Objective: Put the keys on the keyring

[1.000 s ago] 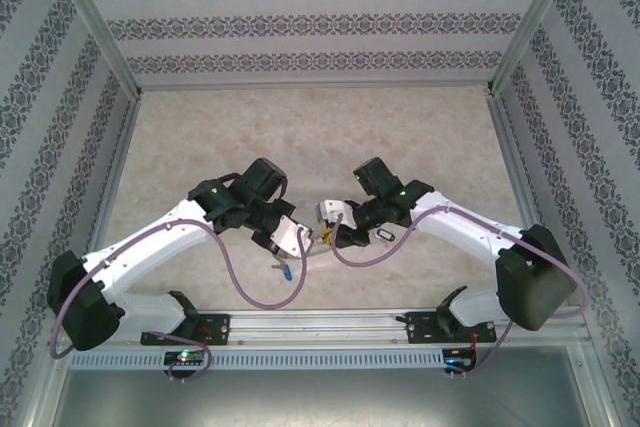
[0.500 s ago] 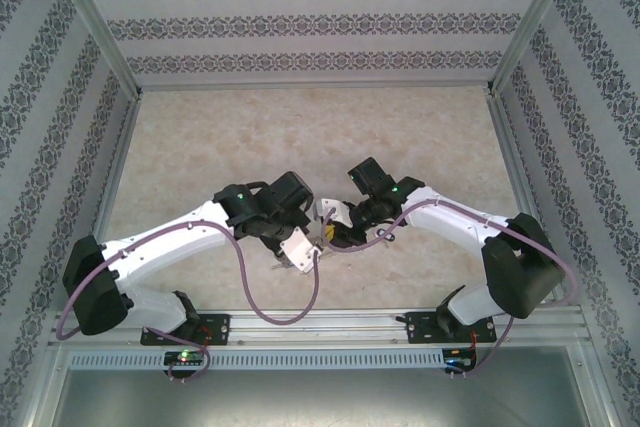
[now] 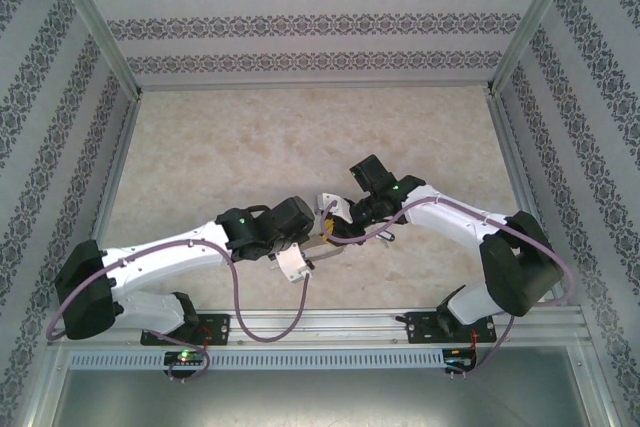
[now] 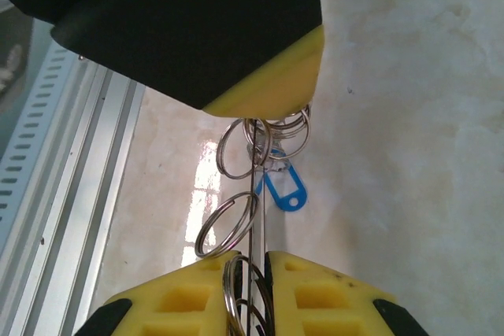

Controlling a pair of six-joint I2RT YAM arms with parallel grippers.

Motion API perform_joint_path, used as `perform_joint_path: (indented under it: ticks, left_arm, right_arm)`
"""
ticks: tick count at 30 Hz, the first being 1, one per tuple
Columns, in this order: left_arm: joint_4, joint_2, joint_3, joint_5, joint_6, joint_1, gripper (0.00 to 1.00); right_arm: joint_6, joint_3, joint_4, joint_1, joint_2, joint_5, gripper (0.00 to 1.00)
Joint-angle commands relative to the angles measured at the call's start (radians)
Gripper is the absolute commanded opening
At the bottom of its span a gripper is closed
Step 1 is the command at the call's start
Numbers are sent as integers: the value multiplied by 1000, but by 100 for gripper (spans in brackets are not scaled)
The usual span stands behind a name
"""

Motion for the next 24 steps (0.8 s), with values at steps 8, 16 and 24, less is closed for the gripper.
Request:
perform_joint_path:
  ticks: [8, 16, 24]
  left_arm:
    - [70, -10, -26, -23, -90, -4, 99]
    - [113, -142, -15, 188, -419, 34, 99]
    - [148, -240, -26, 467, -861, 213, 99]
  right_arm:
    - [-7, 4, 67, 10, -1, -73, 0]
    - [-52, -42, 112, 28, -33, 33, 0]
    - [-84, -67, 149, 26, -24, 19, 0]
